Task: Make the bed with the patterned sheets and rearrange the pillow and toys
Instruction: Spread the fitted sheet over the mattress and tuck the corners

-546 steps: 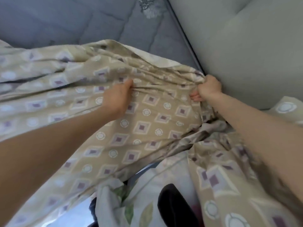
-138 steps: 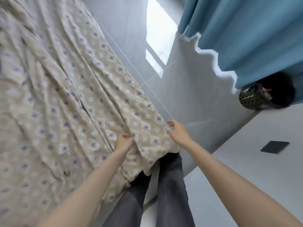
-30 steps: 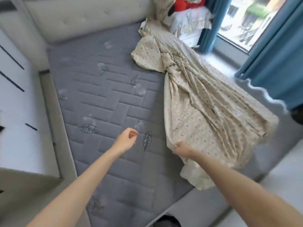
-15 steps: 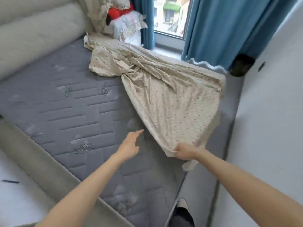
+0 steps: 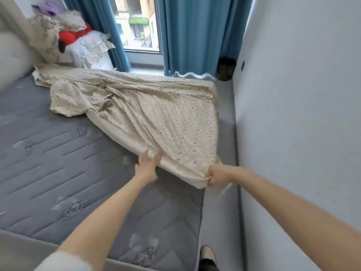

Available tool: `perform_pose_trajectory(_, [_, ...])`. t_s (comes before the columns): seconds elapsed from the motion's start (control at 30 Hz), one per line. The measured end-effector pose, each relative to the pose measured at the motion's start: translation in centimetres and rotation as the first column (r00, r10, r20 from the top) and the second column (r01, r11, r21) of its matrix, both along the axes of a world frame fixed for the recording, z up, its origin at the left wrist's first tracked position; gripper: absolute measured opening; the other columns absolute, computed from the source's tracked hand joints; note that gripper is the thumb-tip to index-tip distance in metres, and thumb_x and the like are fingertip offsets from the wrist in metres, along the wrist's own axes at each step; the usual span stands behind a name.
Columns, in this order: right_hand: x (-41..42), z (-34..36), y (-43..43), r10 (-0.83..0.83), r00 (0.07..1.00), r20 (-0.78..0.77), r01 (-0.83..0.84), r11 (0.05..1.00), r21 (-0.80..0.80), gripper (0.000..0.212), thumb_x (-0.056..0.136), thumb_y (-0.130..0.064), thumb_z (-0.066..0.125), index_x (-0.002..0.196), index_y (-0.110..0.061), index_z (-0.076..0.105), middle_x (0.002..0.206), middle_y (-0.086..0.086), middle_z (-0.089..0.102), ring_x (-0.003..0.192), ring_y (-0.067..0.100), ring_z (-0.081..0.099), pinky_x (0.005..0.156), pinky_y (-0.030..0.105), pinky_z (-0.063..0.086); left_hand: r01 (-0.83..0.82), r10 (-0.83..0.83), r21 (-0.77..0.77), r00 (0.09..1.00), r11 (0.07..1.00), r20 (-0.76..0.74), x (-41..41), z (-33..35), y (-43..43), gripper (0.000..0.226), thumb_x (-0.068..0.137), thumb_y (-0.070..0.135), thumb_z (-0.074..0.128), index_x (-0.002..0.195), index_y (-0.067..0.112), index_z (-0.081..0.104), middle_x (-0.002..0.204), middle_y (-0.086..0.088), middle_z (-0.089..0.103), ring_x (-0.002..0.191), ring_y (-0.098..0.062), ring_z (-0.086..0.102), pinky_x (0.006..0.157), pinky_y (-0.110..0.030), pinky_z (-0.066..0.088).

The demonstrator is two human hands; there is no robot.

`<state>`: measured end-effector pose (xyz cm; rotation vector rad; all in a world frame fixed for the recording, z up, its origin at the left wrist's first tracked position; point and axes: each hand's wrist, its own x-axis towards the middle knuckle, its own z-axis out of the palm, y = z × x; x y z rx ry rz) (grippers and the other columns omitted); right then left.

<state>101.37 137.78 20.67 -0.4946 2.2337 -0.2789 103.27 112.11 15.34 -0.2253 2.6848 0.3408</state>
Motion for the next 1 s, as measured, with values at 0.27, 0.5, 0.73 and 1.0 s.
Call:
perform_pose_trajectory(0.27, [5.5, 0.1, 2.0, -0.227, 0.971, -0.069, 0.225, 0.974, -0.040, 0.032, 0.077, -0.004, 0.046, 0.052, -0.017, 0.033, 0.058, -0.001, 0.038, 0.065, 0.019, 0.039, 0.058, 0.029, 0.028, 0.258, -0.233, -0.291, 0.965, 0.921, 0.118, 0.2, -0.3, -0.1, 0.049, 0.088, 0.004, 0.041, 0.136, 0.015, 0.035, 0.131, -0.007, 0.052, 0.128, -0.027, 0.042, 0.115, -0.058, 0.008])
perform_pose_trajectory(0.5, [11.3, 0.0, 0.4, -0.368, 0.821, -0.436, 0.421, 0.906, 0.029, 0.019, 0.080, -0.010, 0.041, 0.066, -0.020, 0.048, 0.074, -0.003, 0.054, 0.084, 0.026, 0.056, 0.056, 0.025, 0.029, 0.419, -0.448, -0.349, 0.894, 0.838, -0.001, 6.9, 0.0, -3.4, 0.031, 0.089, 0.000, 0.042, 0.119, 0.010, 0.038, 0.106, -0.009, 0.062, 0.094, -0.028, 0.061, 0.077, -0.036, 0.047])
perform_pose_trajectory(0.73, [16.6, 0.1, 0.1, -0.210, 0.802, -0.559, 0.370, 0.910, 0.189, 0.022, 0.090, -0.016, 0.042, 0.091, -0.017, 0.063, 0.117, 0.007, 0.057, 0.104, 0.027, 0.056, 0.072, 0.028, 0.038, 0.246, -0.245, -0.027, 0.969, 0.969, 0.040, 12.8, -0.3, -4.3, 0.035, 0.094, 0.047, 0.048, 0.091, 0.013, 0.038, 0.089, -0.005, 0.056, 0.086, -0.025, 0.057, 0.065, -0.030, 0.036])
perform_pose_trajectory(1.0, [22.5, -0.6, 0.7, 0.096, 0.928, -0.360, 0.057, 0.918, 0.393, 0.054, 0.082, -0.055, 0.046, 0.120, -0.020, 0.062, 0.138, -0.005, 0.047, 0.125, 0.023, 0.035, 0.099, 0.037, 0.025, 0.185, -0.176, -0.073, 0.977, 0.980, 0.117, 20.1, 0.7, -5.6, 0.051, 0.083, 0.024, 0.068, 0.126, 0.010, 0.046, 0.126, -0.008, 0.056, 0.114, -0.024, 0.054, 0.087, -0.029, 0.046])
